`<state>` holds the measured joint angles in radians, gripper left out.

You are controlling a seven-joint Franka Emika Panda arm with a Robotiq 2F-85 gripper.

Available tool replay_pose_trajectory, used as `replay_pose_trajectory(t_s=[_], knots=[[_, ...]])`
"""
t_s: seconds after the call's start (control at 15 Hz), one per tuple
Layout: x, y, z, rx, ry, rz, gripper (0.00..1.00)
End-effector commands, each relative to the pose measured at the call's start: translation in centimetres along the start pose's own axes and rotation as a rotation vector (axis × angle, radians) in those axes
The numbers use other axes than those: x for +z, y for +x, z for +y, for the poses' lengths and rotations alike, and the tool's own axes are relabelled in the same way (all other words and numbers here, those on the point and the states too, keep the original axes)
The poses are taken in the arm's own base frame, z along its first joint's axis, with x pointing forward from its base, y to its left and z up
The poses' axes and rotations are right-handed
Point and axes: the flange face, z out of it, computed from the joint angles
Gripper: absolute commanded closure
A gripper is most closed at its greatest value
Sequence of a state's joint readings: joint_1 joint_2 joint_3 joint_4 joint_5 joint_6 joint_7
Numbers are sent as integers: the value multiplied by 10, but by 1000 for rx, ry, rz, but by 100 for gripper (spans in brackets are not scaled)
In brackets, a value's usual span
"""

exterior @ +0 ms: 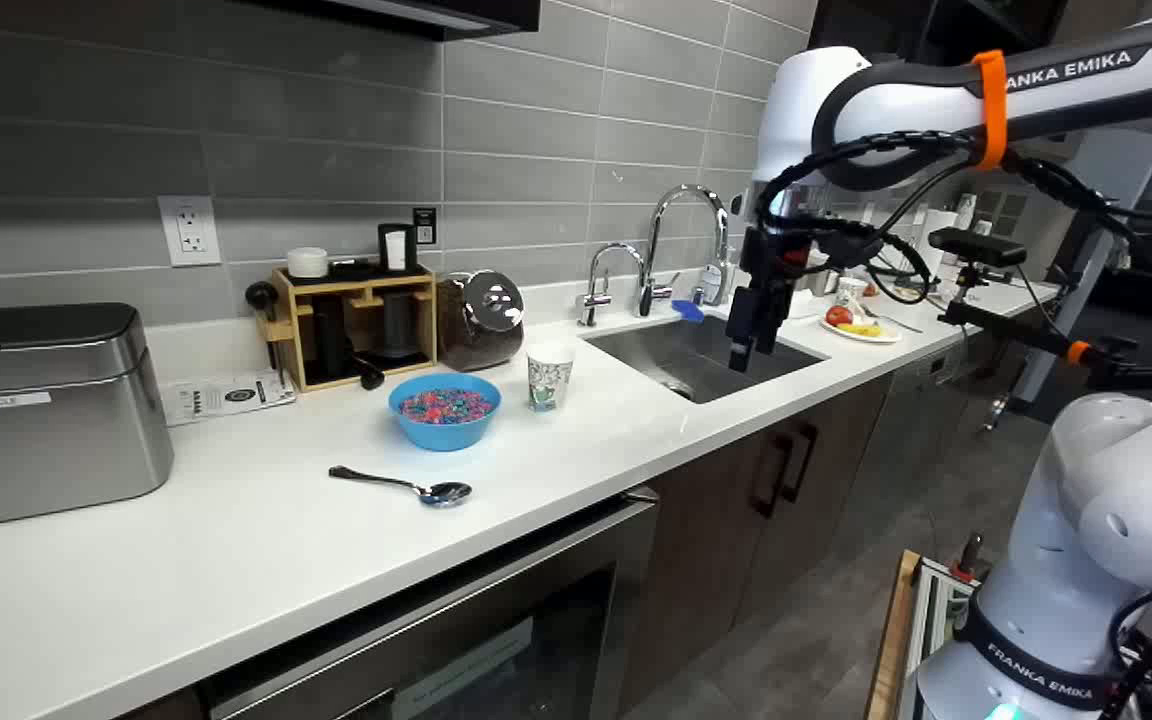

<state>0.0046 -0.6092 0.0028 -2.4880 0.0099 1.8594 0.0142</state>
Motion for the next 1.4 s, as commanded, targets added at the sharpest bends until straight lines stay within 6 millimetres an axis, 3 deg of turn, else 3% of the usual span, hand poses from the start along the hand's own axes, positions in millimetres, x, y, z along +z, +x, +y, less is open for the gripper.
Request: replay_pose_trajectory(t_s=[0.0,1.27,1.33], knots=[[-1,0,0,0,0,-1,0],[-1,0,0,0,0,-1,0],[-1,10,0,9,-9,-10,0]])
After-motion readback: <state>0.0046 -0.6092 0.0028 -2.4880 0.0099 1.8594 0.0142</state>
